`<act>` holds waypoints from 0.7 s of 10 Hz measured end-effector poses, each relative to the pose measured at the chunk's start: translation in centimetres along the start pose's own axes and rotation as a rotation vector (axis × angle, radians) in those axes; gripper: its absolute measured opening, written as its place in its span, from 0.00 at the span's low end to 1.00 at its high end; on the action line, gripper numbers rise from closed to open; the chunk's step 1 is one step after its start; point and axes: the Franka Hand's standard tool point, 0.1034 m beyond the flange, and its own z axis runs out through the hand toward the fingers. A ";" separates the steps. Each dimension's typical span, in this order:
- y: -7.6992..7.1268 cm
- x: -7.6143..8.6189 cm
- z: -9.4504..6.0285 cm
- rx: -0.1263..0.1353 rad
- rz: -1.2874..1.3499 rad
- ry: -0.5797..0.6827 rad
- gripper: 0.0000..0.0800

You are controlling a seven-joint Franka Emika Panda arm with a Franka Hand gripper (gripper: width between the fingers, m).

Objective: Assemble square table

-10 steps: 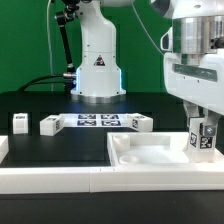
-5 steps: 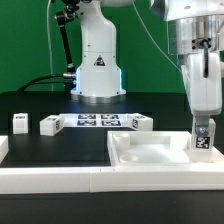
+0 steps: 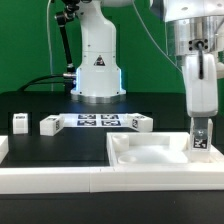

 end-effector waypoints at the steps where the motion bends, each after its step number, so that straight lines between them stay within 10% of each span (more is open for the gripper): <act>1: -0.2 -0.1 -0.2 -0.015 -0.030 -0.001 0.72; 7: -0.1 -0.6 -0.3 -0.023 -0.425 -0.007 0.81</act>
Offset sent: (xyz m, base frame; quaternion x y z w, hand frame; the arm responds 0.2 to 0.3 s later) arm -0.0006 0.0103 0.0017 -0.0045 -0.0052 -0.1809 0.9835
